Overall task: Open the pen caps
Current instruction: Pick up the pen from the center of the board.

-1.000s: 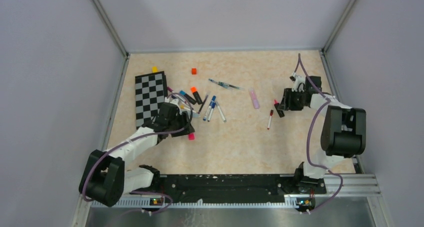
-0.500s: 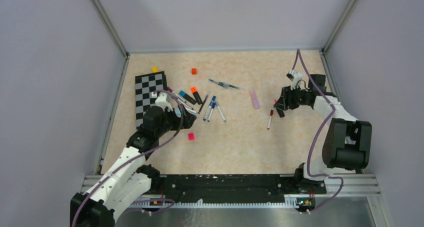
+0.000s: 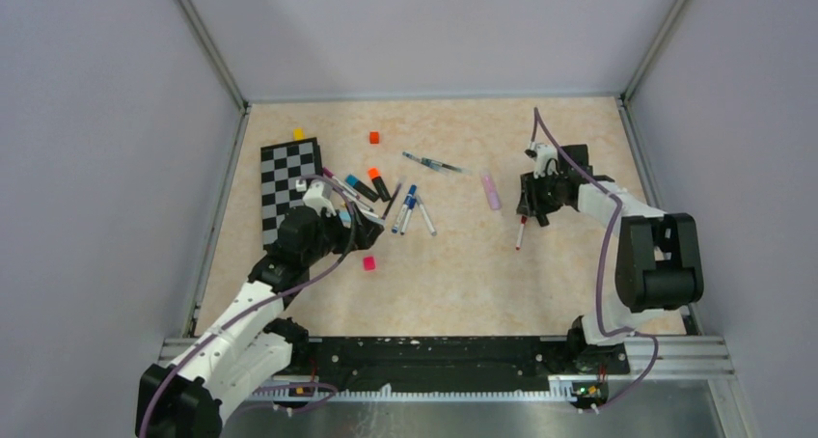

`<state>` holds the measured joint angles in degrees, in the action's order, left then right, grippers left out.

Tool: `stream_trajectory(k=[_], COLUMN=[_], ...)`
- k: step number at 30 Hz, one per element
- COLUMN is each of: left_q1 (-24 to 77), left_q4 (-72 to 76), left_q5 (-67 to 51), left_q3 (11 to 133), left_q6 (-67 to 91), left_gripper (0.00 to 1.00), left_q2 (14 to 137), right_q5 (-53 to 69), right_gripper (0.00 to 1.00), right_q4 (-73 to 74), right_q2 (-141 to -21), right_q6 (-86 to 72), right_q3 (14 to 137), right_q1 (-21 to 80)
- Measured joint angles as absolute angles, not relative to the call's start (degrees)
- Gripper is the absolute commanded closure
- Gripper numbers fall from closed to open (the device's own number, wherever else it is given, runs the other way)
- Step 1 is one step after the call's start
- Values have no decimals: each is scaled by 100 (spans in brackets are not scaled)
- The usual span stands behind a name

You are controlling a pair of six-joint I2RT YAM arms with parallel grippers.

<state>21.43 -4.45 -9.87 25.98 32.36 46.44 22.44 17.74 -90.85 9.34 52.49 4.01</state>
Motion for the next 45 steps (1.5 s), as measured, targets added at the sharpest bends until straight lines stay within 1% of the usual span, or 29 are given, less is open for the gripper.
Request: stream_trajectory(k=[4, 5, 15, 20, 23, 26, 31, 36, 41, 45], left_q1=[2143, 2143, 2143, 2143, 2143, 2143, 2143, 2143, 2143, 2143], left_q4=[-375, -362, -167, -117, -104, -64, 14, 54, 64, 161], left_q5=[-1057, -1070, -1157, -1251, -1297, -1361, -1479, -1590, -1671, -1734], left_q3=[2556, 2556, 2550, 2550, 2550, 2547, 2510, 2438, 2416, 2399], left_q6=[3308, 3312, 3369, 3411, 3424, 3437, 3454, 3481, 3489, 3509], left_gripper=[1, 1, 1, 1, 1, 1, 1, 1, 1, 1], left_q2=[4703, 4722, 4818, 4882, 4904, 4904, 4904, 4936, 4939, 4939], right_q5=[1817, 1745, 1330, 1315, 1361, 1614, 2174, 2392, 2327, 2071], right_gripper=[64, 67, 69, 82, 84, 81, 67, 58, 57, 59], right_q4=[1697, 1695, 1699, 1719, 1763, 1970, 2491, 2908, 3441, 3629], right_q2=[-9190, -9216, -9502, -9612, -9631, -9653, -9771, -9791, -9682, -9485], right_q6=[832, 825, 770, 858, 1026, 1317, 1852, 2283, 3011, 3430], right_q3=[5249, 5249, 5275, 5380, 5415, 5463, 5655, 5760, 5802, 5686], right_q1=[478, 506, 744, 1013, 1258, 1518, 1758, 1758, 1761, 1761])
